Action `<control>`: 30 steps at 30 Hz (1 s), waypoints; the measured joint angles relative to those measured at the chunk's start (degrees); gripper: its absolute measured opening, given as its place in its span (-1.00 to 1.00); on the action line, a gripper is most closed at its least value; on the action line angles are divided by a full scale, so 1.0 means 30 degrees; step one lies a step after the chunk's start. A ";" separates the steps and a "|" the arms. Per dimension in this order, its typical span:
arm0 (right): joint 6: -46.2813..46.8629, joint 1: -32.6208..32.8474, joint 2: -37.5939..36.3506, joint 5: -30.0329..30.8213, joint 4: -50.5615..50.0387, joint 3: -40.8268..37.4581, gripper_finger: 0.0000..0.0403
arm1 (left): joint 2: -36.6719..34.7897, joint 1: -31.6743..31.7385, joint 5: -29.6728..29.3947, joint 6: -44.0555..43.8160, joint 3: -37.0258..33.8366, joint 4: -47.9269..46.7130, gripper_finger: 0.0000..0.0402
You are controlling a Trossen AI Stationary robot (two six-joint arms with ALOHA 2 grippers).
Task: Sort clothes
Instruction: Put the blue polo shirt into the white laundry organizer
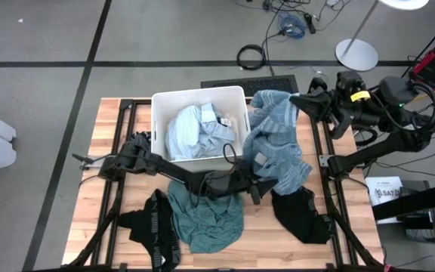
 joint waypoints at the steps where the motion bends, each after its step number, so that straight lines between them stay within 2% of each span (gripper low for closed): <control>1: 0.0003 -0.0098 0.0000 0.0014 0.0014 0.0000 -1.00 | 0.0000 0.0081 0.0261 0.0454 0.0209 -0.0118 0.56; 6: 0.0003 -0.0560 0.0000 0.0018 0.0196 0.0000 -1.00 | 0.0000 0.0375 0.1945 0.0610 0.1016 -0.1648 0.45; 12: -0.0021 -0.0929 0.0000 0.0015 0.0204 0.0000 -1.00 | 0.0000 0.0360 0.1044 0.0575 0.1046 -0.1550 0.19; 15: -0.0216 -0.1015 0.0000 0.0034 0.0211 0.0000 -1.00 | 0.0000 0.0405 0.1179 0.0581 0.1046 -0.0212 -0.09; 20: -0.0699 -0.1015 -0.0009 0.0072 0.0269 0.0000 -1.00 | -0.0577 0.0403 0.3103 0.1101 0.1039 0.0708 -0.83; 21: -0.0813 -0.1015 -0.0037 0.0073 0.0254 0.0000 -1.00 | -0.0763 0.0383 0.3620 0.1452 0.1039 0.0705 -0.91; 25: -0.1723 -0.1015 -0.0463 0.0113 0.0098 -0.0007 -1.00 | -0.1898 0.0225 0.4570 0.3103 0.1010 0.0694 -0.94; 30: -0.2656 -0.1008 -0.1660 0.1640 0.0176 -0.0007 -1.00 | -0.4729 -0.0032 0.4887 0.5792 0.1017 0.0683 -0.97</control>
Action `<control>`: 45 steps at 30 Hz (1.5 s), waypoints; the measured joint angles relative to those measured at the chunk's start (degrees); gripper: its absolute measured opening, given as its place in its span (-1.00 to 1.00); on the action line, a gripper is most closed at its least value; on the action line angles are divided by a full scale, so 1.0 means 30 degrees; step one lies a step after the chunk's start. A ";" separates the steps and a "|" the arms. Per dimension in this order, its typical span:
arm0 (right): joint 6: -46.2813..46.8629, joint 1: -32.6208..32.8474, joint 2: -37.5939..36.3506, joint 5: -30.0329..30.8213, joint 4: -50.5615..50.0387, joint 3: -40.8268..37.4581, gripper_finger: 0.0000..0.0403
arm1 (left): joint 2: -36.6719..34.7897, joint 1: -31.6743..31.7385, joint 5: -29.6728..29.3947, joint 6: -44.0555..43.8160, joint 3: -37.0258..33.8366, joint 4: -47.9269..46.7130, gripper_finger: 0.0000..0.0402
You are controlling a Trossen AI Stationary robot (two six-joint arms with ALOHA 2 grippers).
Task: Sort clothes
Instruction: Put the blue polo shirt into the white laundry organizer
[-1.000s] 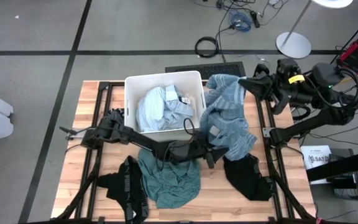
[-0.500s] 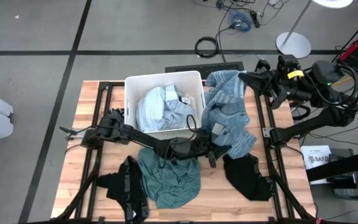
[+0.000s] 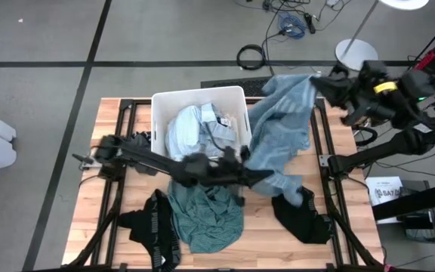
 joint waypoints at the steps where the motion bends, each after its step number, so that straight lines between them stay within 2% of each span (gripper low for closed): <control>1: -0.0044 0.0000 -0.0183 0.0386 0.0027 0.0000 -1.00 | -0.0651 -0.0083 0.0007 0.0496 -0.0007 -0.0143 -0.97; 6: -0.0037 0.0222 -0.0598 0.0726 0.1143 0.0000 -1.00 | -0.4158 -0.0210 -0.0008 0.2206 0.0000 -0.2367 -0.97; 10: -0.0519 0.1127 -0.0240 -0.0716 0.4174 0.0000 -1.00 | -0.6929 -0.0541 -0.0014 0.2996 0.0000 -0.5316 -0.97; 17: -0.4084 0.3419 0.1479 -0.2041 0.9387 0.0000 -1.00 | -1.0722 -0.1188 0.0007 0.5260 0.0542 -0.7803 -0.98; 22: -0.7400 0.5077 0.2459 -0.5631 1.2663 -0.0007 -1.00 | -1.1236 -0.1573 0.1338 0.6429 0.3845 -1.1698 -0.98; 28: -0.7612 0.6219 0.3200 -0.5528 1.2965 0.0408 -1.00 | -1.0520 -0.1567 0.3746 0.6417 0.7363 -1.5562 -0.98; 33: -0.7527 0.7490 0.3674 -0.5375 1.1968 0.0408 -1.00 | -1.0232 -0.1589 0.5255 0.5408 0.7606 -1.8084 -0.98; 36: -0.8555 0.9505 0.3783 -0.2276 1.0774 0.0408 -1.00 | -0.9665 -0.1724 0.6415 0.3884 0.7606 -1.9327 -0.98; 41: -1.2879 1.5017 0.4496 0.6503 1.0613 0.0416 -1.00 | -0.8119 -0.2869 0.7097 0.2270 0.7599 -1.9714 -0.98; 43: -1.4644 1.7249 0.5205 0.9942 1.1969 0.0423 -1.00 | -0.7512 -0.3434 0.7155 0.1347 0.7599 -1.9708 -0.98; 45: -1.7240 1.9213 0.6280 1.2759 1.5038 0.0423 -1.00 | -0.7004 -0.3932 0.7142 0.0553 0.7592 -1.9573 -0.98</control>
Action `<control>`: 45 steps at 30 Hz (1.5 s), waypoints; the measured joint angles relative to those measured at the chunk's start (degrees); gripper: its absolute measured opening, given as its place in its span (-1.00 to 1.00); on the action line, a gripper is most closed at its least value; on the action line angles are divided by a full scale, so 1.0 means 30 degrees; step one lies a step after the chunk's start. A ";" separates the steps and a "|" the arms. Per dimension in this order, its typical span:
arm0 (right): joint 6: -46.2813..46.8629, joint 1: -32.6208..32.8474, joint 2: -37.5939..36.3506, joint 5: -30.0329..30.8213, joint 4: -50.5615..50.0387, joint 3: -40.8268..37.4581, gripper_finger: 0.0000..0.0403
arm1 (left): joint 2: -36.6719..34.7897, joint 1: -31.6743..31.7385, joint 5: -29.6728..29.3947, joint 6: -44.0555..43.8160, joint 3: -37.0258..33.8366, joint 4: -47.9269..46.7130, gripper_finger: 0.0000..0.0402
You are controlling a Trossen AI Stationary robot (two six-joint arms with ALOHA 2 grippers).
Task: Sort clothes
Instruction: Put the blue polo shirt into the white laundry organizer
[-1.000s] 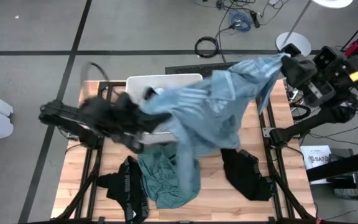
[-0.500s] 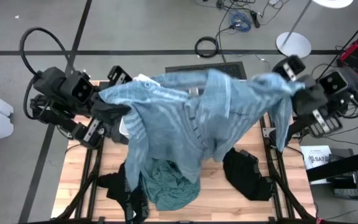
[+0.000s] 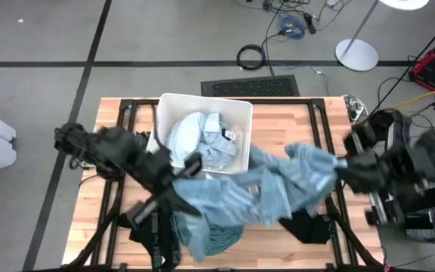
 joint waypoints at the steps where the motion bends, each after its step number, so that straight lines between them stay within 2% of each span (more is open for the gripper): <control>1: -0.1631 0.0807 0.0585 0.0812 0.1997 0.0000 -1.00 | 0.0196 -0.0231 -0.0076 -0.0390 -0.0007 0.0205 -0.98; 5: -0.8295 0.2817 0.2365 0.2135 1.0250 -0.0007 -1.00 | 0.0470 -0.0812 -0.0841 -0.1490 -0.0023 0.1273 -0.98; 8: -1.0599 0.2733 0.2879 0.6316 1.5311 -0.0250 -1.00 | 0.0426 -0.1012 -0.2250 -0.1815 0.0011 0.0715 -0.98; 9: -1.0309 0.2368 0.2803 0.6577 1.6057 -0.0784 -1.00 | 0.0426 -0.1015 -0.2763 -0.1958 0.0015 0.0035 -0.98; 13: -0.8509 0.0548 0.2359 0.8096 1.6781 -0.3407 -1.00 | 0.0434 -0.0848 -0.4680 -0.3320 -0.0863 -0.3111 -0.98; 16: -0.6699 -0.1052 0.1916 1.0312 1.6819 -0.5262 -1.00 | 0.0491 -0.0567 -0.4811 -0.4429 -0.2078 -0.4088 -0.98; 18: -0.5239 -0.1784 0.1838 1.0812 1.6902 -0.6431 -1.00 | 0.0478 -0.0443 -0.4810 -0.5508 -0.2996 -0.4448 -0.98; 21: -0.2989 -0.1797 0.1247 1.1630 1.7323 -0.8117 -1.00 | 0.0452 -0.0393 -0.4315 -0.6773 -0.4511 -0.4634 -0.98; 25: 0.0120 -0.1233 -0.0159 1.1560 1.9201 -1.1258 -1.00 | 0.0468 -0.0438 -0.3306 -0.8124 -0.6457 -0.4550 -0.98; 30: 0.7072 -0.0887 -0.1257 1.1613 1.9460 -1.5893 -1.00 | 0.0462 -0.0496 -0.2893 -0.8812 -0.8725 -0.4584 -0.98; 32: 0.9430 -0.0891 -0.1344 1.0468 1.9167 -1.7460 -1.00 | 0.0448 -0.0498 -0.2848 -0.9297 -0.9639 -0.4367 -0.98; 35: 1.0180 -0.0832 -0.1268 0.4622 1.8737 -1.8338 -1.00 | 0.0484 -0.0418 -0.2633 -0.9758 -1.0435 -0.4421 -0.98; 38: 0.9683 -0.1376 -0.1444 0.1149 1.7366 -1.7765 -1.00 | 0.0448 -0.0351 -0.2366 -0.9784 -1.0844 -0.3279 -0.98; 41: 0.9801 -0.2294 -0.2110 -0.2448 1.3324 -1.6867 -1.00 | 0.0448 -0.0258 -0.2048 -0.9727 -1.0907 -0.2720 -0.98; 45: 1.3291 -0.4502 -0.3641 -0.8532 0.4997 -1.4614 -1.00 | 0.0448 -0.0177 -0.1587 -0.9548 -1.0907 -0.2349 -0.98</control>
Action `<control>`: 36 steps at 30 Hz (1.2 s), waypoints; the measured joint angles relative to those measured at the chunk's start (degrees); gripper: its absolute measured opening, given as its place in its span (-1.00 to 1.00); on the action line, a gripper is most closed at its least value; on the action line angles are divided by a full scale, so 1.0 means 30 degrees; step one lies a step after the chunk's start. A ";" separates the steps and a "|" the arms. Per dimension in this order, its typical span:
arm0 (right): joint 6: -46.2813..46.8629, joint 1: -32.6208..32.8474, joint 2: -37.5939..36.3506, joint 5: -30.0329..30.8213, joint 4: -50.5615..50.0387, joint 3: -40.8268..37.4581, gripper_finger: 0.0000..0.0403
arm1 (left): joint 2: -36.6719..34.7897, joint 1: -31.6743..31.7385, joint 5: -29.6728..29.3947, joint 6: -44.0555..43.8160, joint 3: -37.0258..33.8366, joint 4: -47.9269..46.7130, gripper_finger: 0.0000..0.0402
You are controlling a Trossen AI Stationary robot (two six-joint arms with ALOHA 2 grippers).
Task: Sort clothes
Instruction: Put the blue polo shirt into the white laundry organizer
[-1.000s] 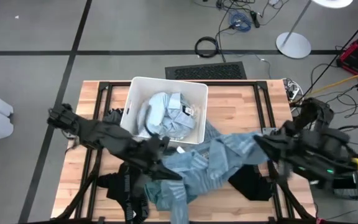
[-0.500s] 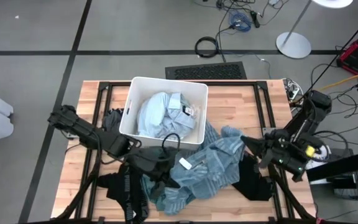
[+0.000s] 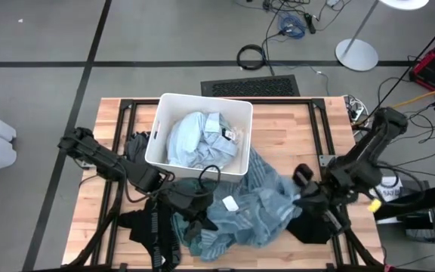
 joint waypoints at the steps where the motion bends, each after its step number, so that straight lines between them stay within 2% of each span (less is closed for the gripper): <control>1: 0.0981 -0.0669 -0.0195 -0.1443 -0.2476 0.0831 -1.00 | 0.0000 0.0007 0.0104 0.0176 0.0000 -0.0088 -0.98; 4: 0.4025 -0.2250 -0.0536 -0.3447 -1.1068 0.3833 -1.00 | 0.0000 0.0007 0.0155 0.0258 0.0000 -0.0139 -0.98; 8: 0.9047 -0.3194 -0.0271 -0.2905 -2.3765 0.6647 -1.00 | 0.0000 -0.0007 -0.0154 0.0272 0.0000 -0.0614 -0.98; 11: 1.2266 -0.3511 0.0062 -0.2285 -2.8398 0.6411 -1.00 | 0.0000 -0.0080 -0.1325 0.0280 0.0000 -0.1692 -0.98; 16: 1.4284 -0.4319 0.0139 -0.1591 -2.8273 0.4012 -1.00 | 0.0000 0.0018 -0.4266 0.0401 -0.0703 -0.2415 -0.98; 19: 1.4554 -0.5301 0.0100 -0.2449 -2.6684 0.2236 -1.00 | 0.0000 0.0294 -0.4987 0.0218 -0.1631 -0.1629 -0.98; 23: 1.5039 -0.6521 0.0327 -0.4339 -2.5210 0.0094 -1.00 | 0.0006 0.0669 -0.4980 -0.0800 -0.2827 -0.1049 -0.98; 28: 1.5097 -0.8003 0.0688 -0.3834 -2.5626 -0.0889 -1.00 | 0.0131 0.1018 -0.4078 -0.1760 -0.3497 -0.0979 -0.98; 30: 1.3847 -0.8617 0.0766 -0.3824 -2.6194 -0.0904 -0.97 | 0.0305 0.1084 -0.3511 -0.1756 -0.3504 -0.0852 -0.98; 34: 1.0267 -0.9652 0.1060 -0.3850 -2.6184 -0.0904 -0.76 | 0.1086 0.1078 -0.2021 -0.1771 -0.3497 0.0161 -0.98; 36: 0.9652 -1.0309 0.1224 -0.3986 -2.6000 -0.0890 -0.61 | 0.1623 0.1078 -0.1695 -0.2193 -0.3497 0.0591 -0.96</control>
